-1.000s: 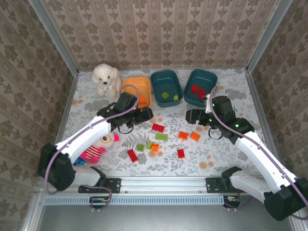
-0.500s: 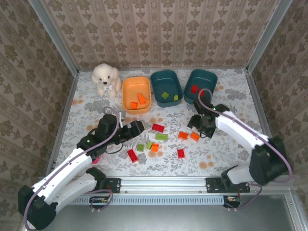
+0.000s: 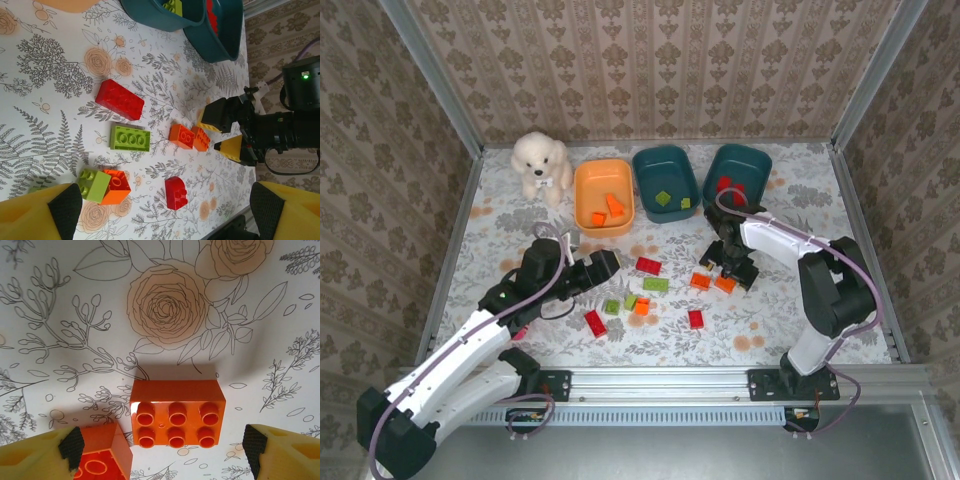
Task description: Sort the legos into containers by color
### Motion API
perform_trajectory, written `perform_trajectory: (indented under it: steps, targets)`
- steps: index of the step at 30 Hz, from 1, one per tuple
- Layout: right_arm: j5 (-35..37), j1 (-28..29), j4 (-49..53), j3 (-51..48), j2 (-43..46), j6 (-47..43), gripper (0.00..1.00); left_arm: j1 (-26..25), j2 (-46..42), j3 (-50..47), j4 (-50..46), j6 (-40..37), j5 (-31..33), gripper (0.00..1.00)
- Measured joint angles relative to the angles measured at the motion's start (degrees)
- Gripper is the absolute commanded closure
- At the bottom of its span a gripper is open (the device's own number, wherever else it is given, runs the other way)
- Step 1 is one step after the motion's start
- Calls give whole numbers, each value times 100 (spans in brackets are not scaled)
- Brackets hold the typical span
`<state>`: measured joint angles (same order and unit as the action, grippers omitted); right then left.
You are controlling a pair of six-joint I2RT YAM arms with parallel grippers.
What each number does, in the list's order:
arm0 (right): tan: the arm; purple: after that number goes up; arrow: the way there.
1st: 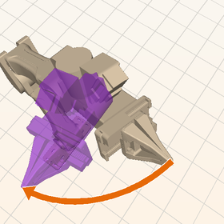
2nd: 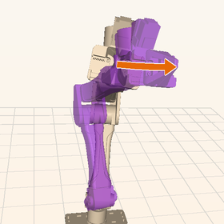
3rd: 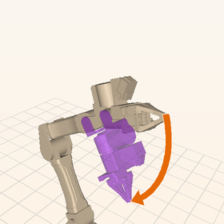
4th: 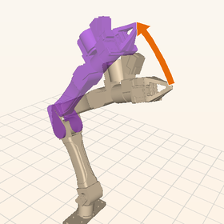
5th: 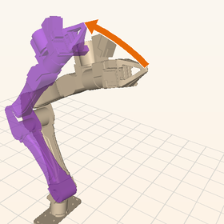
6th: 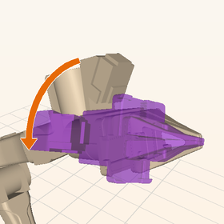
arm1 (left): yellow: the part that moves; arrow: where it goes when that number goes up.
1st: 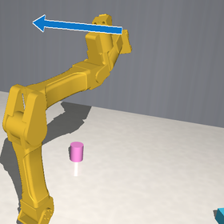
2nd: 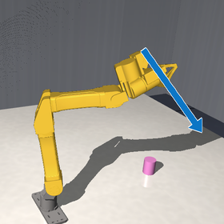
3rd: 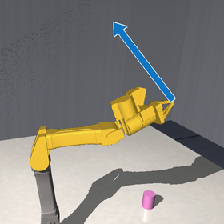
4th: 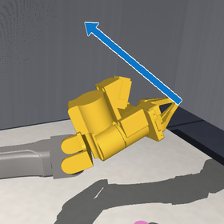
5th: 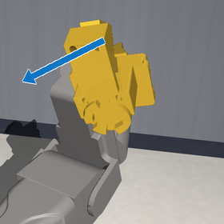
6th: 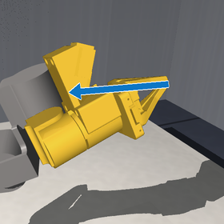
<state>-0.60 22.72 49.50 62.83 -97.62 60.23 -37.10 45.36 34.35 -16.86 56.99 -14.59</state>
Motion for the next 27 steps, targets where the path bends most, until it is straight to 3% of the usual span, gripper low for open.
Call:
perform_trajectory:
  steps: [6, 13, 20, 27]
  targets:
    - [-203, -118, -369, -407, -216, 2, 29, 2, 0, 0, 90, 0, 0, 9]
    - [-273, -186, -452, -422, -179, -136, 56, 2, 153, 0, 249, 0, -24, 11]
    - [146, -188, -435, -74, 232, -616, 57, 2, 254, 0, 522, 39, 240, 11]
    - [496, -501, -352, 2031, 85, -1554, 57, 127, 452, 2, 1150, 195, 693, 11]
